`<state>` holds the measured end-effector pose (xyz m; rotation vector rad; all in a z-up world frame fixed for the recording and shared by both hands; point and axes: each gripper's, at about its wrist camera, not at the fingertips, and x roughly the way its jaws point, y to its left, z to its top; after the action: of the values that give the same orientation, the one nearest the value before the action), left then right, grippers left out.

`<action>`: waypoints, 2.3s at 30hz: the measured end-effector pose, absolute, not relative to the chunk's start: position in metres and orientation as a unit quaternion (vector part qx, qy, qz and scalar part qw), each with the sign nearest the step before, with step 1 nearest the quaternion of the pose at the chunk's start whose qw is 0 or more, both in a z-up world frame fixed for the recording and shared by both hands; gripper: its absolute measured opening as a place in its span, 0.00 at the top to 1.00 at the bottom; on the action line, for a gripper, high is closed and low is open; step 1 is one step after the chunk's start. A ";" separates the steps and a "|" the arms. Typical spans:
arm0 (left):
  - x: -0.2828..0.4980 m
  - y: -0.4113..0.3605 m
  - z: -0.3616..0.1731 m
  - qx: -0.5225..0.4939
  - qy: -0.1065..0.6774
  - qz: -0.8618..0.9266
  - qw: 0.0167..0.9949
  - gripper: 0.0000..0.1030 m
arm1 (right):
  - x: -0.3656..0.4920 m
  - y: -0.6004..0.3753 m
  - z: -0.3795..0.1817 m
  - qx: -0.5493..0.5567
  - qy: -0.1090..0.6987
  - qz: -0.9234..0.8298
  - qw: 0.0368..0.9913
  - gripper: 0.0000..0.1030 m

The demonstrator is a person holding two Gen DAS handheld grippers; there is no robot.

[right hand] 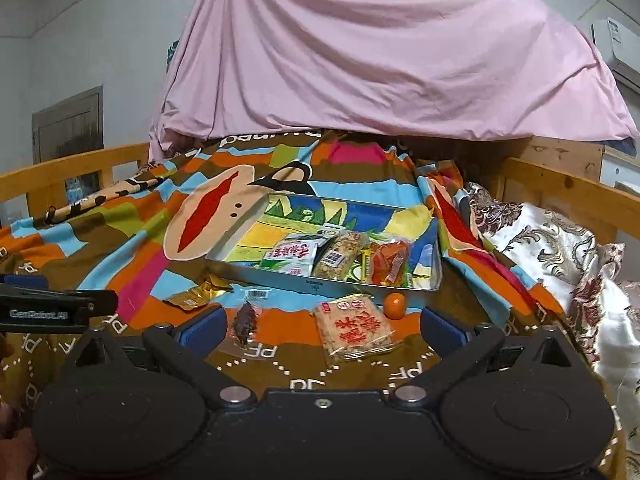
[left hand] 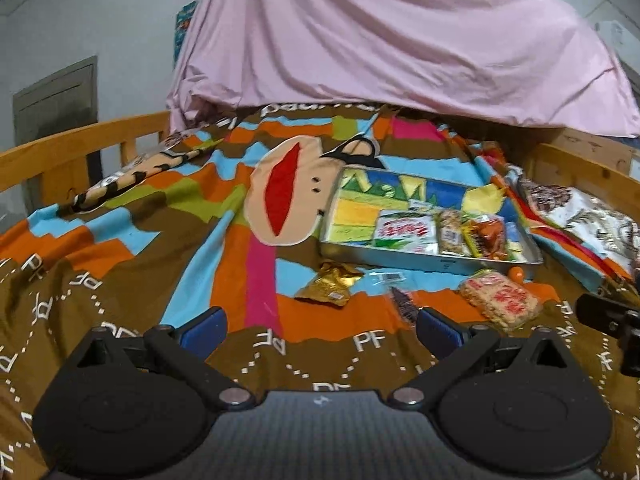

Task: Organize snacks
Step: 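Move both tools toward the rice cracker pack and orange beside the tray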

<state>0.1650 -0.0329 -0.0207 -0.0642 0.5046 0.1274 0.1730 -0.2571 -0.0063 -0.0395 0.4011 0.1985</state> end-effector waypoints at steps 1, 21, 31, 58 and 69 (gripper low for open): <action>0.168 -0.032 -0.021 -0.036 0.252 0.072 0.964 0.00 | 0.173 -0.256 -0.007 -0.016 0.197 0.100 0.975 0.01; 0.208 -0.031 -0.035 0.018 0.236 0.145 0.961 0.00 | 0.219 -0.265 -0.024 -0.007 0.199 0.135 0.971 0.00; 0.223 -0.054 -0.033 -0.001 0.224 0.117 0.967 0.00 | 0.254 -0.272 -0.040 -0.080 0.219 0.164 0.959 0.00; 0.276 -0.102 -0.053 -0.028 0.342 0.125 0.931 0.00 | 0.320 -0.307 -0.068 0.006 0.272 0.129 0.954 0.01; 0.292 -0.073 -0.073 -0.168 0.381 0.091 0.904 0.00 | 0.338 -0.298 -0.081 0.017 0.303 0.146 0.942 0.01</action>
<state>0.2919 -0.0734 -0.0730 -0.3474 0.7883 0.1890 0.3381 -0.2980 -0.0805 0.0352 0.6177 0.2971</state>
